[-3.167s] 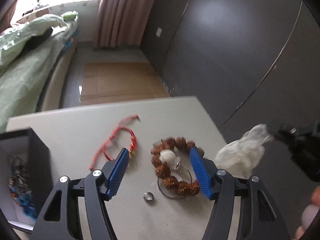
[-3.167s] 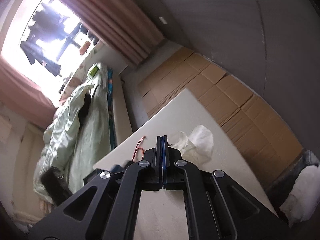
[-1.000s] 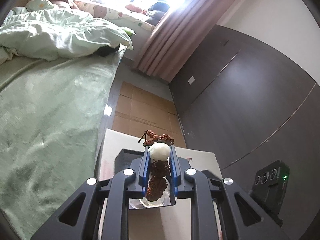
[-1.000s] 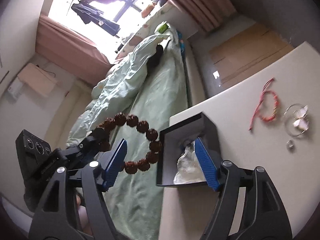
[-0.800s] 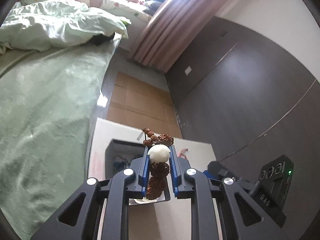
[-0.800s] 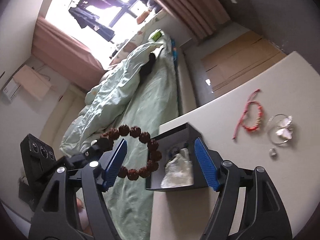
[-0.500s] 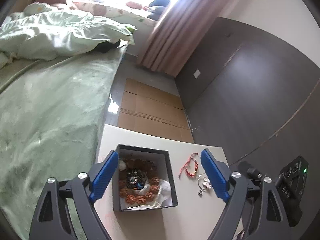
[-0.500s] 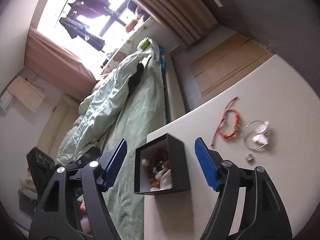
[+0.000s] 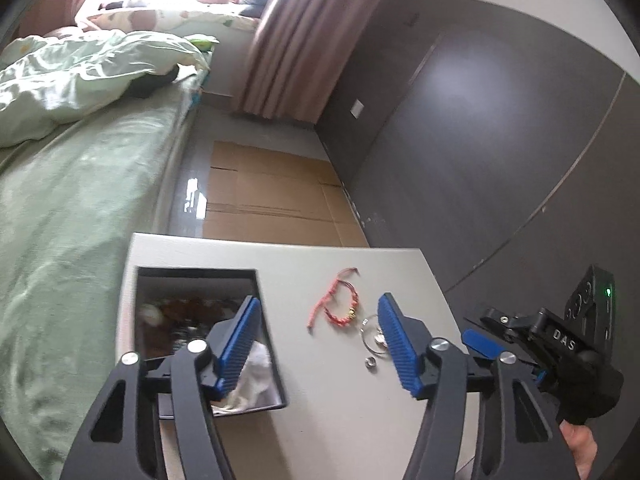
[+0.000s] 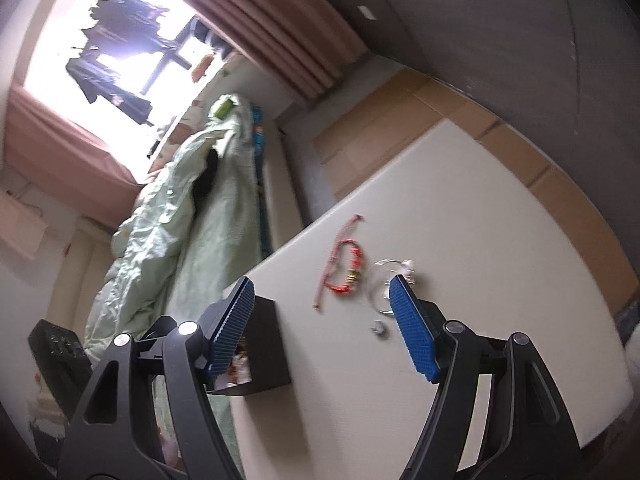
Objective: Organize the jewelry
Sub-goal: 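Move the left gripper to the red string bracelet, then close the left gripper on the red string bracelet and lift it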
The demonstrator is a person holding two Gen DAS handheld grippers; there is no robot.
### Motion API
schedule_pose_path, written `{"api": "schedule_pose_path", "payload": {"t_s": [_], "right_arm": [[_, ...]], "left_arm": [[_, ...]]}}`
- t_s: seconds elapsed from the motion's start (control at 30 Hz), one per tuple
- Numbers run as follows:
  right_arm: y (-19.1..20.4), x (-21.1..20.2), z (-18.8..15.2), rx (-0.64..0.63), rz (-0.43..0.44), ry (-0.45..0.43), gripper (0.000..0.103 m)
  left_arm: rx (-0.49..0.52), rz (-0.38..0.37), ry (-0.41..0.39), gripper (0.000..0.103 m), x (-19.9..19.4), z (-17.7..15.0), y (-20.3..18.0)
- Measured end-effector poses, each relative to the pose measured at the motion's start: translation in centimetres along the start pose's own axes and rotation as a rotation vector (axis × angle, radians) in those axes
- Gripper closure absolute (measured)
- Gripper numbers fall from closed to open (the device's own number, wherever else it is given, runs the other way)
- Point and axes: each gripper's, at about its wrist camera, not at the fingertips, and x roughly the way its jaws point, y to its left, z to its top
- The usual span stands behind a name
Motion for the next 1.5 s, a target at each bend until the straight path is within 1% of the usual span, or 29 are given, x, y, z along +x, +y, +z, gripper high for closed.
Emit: {"api": "schedule_pose_path", "payload": {"t_s": [0.13, 0.17, 0.2, 0.23, 0.3, 0.33, 0.4, 0.57, 0.67, 0.73, 0.77, 0.87, 1.03, 1.13, 1.2, 1.23, 1.37, 1.43, 1.5], "right_arm": [[-1.2, 1.0, 0.4, 0.026, -0.057, 0.032, 0.033], [-1.5, 1.2, 0.5, 0.032, -0.064, 0.038, 0.033], [-1.7, 1.4, 0.5, 0.037, -0.068, 0.045, 0.039], [-2.0, 1.7, 0.7, 0.046, -0.071, 0.055, 0.042], [-2.3, 1.9, 0.9, 0.054, -0.078, 0.058, 0.044], [-2.5, 2.0, 1.1, 0.057, -0.084, 0.061, 0.048], [-2.8, 2.2, 1.4, 0.067, -0.086, 0.065, 0.05], [-3.2, 2.2, 2.2, 0.08, -0.088, 0.062, 0.05], [-3.5, 2.4, 2.7, 0.09, -0.085, 0.06, 0.05], [-3.8, 2.5, 3.1, 0.1, -0.083, 0.059, 0.05], [-3.9, 2.5, 3.2, 0.104, -0.083, 0.059, 0.05], [-4.2, 2.5, 3.6, 0.114, -0.08, 0.059, 0.05], [-4.0, 2.6, 3.6, 0.101, -0.082, 0.07, 0.05], [-3.8, 2.7, 3.4, 0.087, -0.089, 0.078, 0.05], [-3.7, 2.8, 3.3, 0.079, -0.102, 0.081, 0.05], [-3.7, 3.0, 3.3, 0.071, -0.116, 0.085, 0.05], [-3.6, 3.9, 2.8, 0.051, -0.139, 0.108, 0.05], [-3.3, 4.5, 2.6, 0.031, -0.154, 0.123, 0.05], [-3.0, 5.2, 2.3, 0.01, -0.167, 0.14, 0.05]], "left_arm": [[0.038, -0.005, 0.03, 0.056, 2.2, -0.5, -1.7], [0.05, -0.004, 0.039, 0.059, 2.8, -0.6, -2.2], [0.067, -0.002, 0.049, 0.061, 3.5, -0.7, -2.7], [0.081, -0.002, 0.057, 0.061, 4.1, -0.8, -3.2], [0.112, 0.006, 0.074, 0.061, 5.5, -0.9, -4.0], [0.121, 0.012, 0.08, 0.061, 6.1, -1.0, -4.3], [0.138, 0.025, 0.098, 0.061, 7.7, -1.0, -4.8], [0.154, 0.053, 0.118, 0.062, 10.4, -1.0, -5.0], [0.147, 0.041, 0.128, 0.066, 11.7, -0.7, -4.7], [0.153, 0.046, 0.138, 0.069, 12.8, -0.7, -4.6], [0.152, 0.046, 0.149, 0.071, 13.4, -0.8, -4.6], [0.151, 0.047, 0.175, 0.074, 14.8, -1.2, -4.6], [0.186, 0.068, 0.212, 0.075, 16.8, -2.7, -5.1], [0.257, 0.11, 0.193, 0.075, 17.0, -3.3, -5.9], [0.281, 0.138, 0.201, 0.096, 17.3, -3.7, -6.1], [0.285, 0.152, 0.195, 0.099, 17.2, -3.8, -6.0], [0.258, 0.108, 0.221, 0.099, 16.7, -3.8, -5.2], [0.25, 0.103, 0.215, 0.1, 16.3, -3.7, -5.1], [0.231, 0.078, 0.208, 0.099, 15.3, -3.3, -4.8]]}}
